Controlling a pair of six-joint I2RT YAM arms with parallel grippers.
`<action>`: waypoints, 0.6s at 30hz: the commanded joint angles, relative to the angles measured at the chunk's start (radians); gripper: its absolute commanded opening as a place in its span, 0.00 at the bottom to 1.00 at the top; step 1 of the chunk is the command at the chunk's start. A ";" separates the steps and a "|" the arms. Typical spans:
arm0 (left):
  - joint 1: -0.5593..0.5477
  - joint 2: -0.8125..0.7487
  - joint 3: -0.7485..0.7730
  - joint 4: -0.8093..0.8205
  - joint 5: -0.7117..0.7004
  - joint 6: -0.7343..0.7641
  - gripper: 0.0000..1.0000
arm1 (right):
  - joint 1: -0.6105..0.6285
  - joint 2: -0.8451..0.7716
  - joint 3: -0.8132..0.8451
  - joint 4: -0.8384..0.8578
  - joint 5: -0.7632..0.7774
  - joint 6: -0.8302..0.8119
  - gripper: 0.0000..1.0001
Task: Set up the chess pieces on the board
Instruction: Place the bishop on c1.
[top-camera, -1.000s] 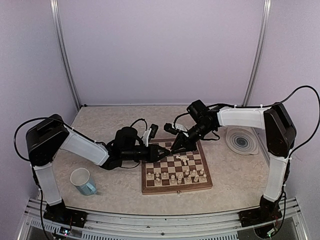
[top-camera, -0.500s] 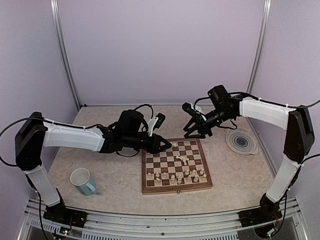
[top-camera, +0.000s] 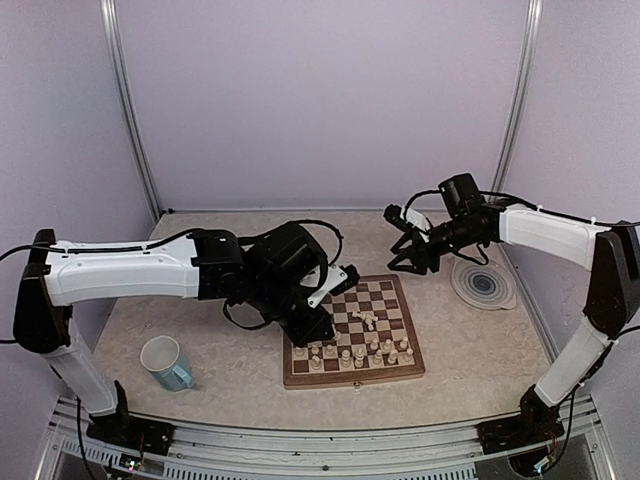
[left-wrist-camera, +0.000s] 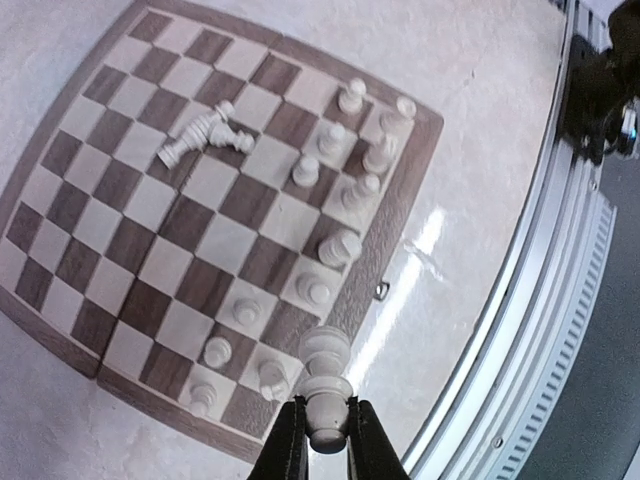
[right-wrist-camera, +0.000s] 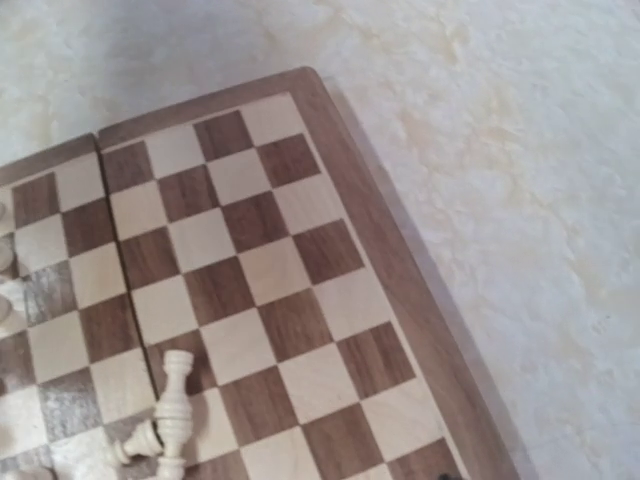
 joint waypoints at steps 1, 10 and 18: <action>-0.051 0.056 0.039 -0.187 -0.084 0.016 0.07 | -0.007 0.011 -0.015 0.033 0.037 -0.006 0.49; -0.098 0.186 0.124 -0.192 -0.081 0.046 0.06 | -0.007 0.022 -0.025 0.024 0.020 -0.016 0.49; -0.083 0.271 0.163 -0.190 -0.106 0.065 0.06 | -0.007 0.030 -0.027 0.016 0.013 -0.024 0.49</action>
